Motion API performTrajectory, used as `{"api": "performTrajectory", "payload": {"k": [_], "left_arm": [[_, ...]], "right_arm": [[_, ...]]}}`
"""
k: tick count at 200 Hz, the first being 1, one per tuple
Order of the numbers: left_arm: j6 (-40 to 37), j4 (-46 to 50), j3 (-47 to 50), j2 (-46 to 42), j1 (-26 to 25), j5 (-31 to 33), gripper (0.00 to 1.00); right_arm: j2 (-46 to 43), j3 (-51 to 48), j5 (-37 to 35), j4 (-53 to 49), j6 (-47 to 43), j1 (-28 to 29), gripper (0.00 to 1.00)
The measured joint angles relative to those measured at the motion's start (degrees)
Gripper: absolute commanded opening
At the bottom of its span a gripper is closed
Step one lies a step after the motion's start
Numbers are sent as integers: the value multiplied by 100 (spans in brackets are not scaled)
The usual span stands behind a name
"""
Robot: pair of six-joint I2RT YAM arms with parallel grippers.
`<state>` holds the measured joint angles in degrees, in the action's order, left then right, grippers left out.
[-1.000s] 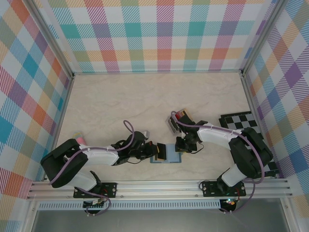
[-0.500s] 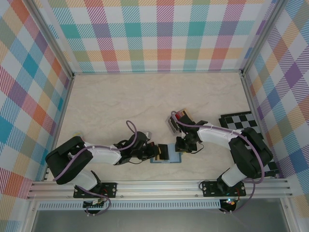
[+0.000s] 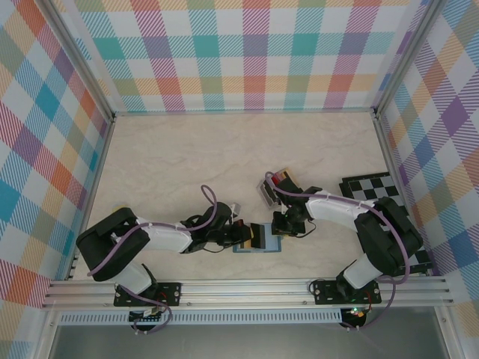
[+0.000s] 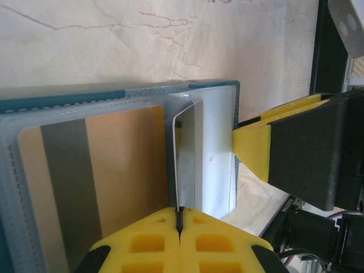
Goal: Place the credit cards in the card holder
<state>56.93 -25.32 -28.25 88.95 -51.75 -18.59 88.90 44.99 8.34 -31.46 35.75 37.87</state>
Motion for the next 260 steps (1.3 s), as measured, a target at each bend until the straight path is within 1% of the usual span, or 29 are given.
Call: {"api": "performTrajectory", "payload": {"k": [29, 41, 50, 87, 158, 176, 198, 212, 223, 242, 260], "left_arm": [[0, 85, -184, 173, -15, -42, 1], [0, 129, -262, 229, -44, -39, 1], [0, 140, -313, 271, -72, -35, 2], [7, 151, -492, 435, -155, -20, 2], [39, 330, -723, 658, -302, 140, 7], [50, 356, -730, 658, -326, 192, 10], [52, 450, -778, 640, -367, 286, 17], [4, 662, -839, 562, -404, 385, 20], [-48, 870, -870, 466, -431, 463, 25], [-129, 1259, -876, 232, -472, 623, 28], [-197, 1521, -876, 31, -487, 721, 26]], "right_arm": [[0, 0, 4, 7, 4, 0, 24], [0, 0, 9, 11, 20, 0, 20], [-7, 0, 26, 13, 20, -2, 20], [-61, -50, 61, 52, 85, -33, 19], [-140, -138, 66, 146, 155, -33, 19], [-160, -153, 59, 160, 175, -33, 20], [-175, -162, 42, 162, 216, -33, 22], [-175, -162, 20, 160, 240, -26, 24], [-181, -162, 0, 157, 247, -26, 25], [-214, -162, -90, 120, 267, -9, 26], [-264, -162, -164, 83, 278, 7, 25]]}}
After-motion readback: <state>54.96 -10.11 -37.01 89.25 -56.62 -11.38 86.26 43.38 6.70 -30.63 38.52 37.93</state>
